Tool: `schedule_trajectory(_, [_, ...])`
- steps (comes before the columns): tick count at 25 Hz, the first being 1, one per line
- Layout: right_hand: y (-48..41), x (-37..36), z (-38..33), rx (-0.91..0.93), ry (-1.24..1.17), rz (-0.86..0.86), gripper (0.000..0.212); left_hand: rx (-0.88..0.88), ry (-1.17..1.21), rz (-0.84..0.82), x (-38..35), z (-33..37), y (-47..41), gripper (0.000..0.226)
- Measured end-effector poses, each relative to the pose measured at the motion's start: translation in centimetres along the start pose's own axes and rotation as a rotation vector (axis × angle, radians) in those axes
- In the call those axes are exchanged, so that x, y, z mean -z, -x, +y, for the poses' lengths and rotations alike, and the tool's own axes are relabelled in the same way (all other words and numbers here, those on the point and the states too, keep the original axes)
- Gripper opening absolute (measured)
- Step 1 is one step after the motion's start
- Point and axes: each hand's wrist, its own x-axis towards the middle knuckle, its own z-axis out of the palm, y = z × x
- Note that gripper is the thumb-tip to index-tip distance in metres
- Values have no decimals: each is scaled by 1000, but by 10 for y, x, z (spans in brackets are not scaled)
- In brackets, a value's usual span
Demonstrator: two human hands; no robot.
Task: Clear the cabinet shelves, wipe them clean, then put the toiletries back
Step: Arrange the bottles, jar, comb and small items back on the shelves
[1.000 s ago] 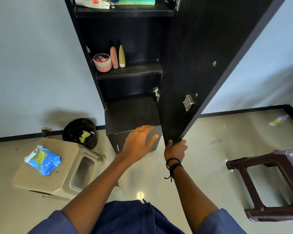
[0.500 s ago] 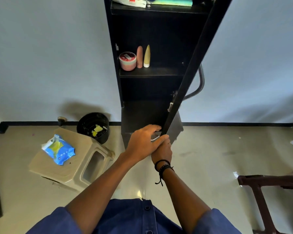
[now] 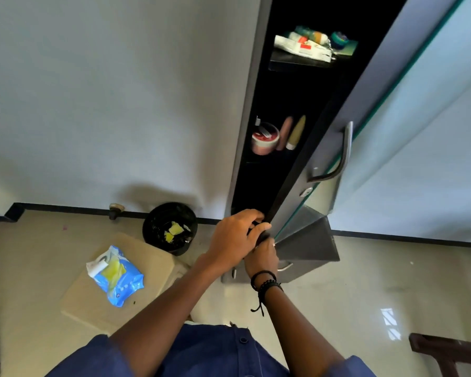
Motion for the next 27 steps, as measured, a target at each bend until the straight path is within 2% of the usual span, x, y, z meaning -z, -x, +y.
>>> schedule_trajectory(4, [-4, -22, -32, -86, -15, 0, 36, -21, -20, 7, 15, -24, -27, 40])
schedule_trajectory(7, [-11, -32, -53, -111, 64, -16, 46, -68, -38, 8, 22, -43, -44, 44])
schedule_trajectory(12, [-29, -42, -74, -16, 262, -65, 58, -91, -66, 60, 20, -66, -65, 46])
schedule_trajectory(16, [-50, -46, -91, 37, 425, -140, 61, -91, -72, 100, 24, -79, -85, 45])
schedule_trajectory(22, [-82, -47, -103, 29, 476, -322, 63, -108, -96, 128, 23, -96, -115, 47])
schedule_trajectory(27, [-101, -45, -110, 45, 468, -400, 64, -51, -113, 97, 25, -100, -129, 47])
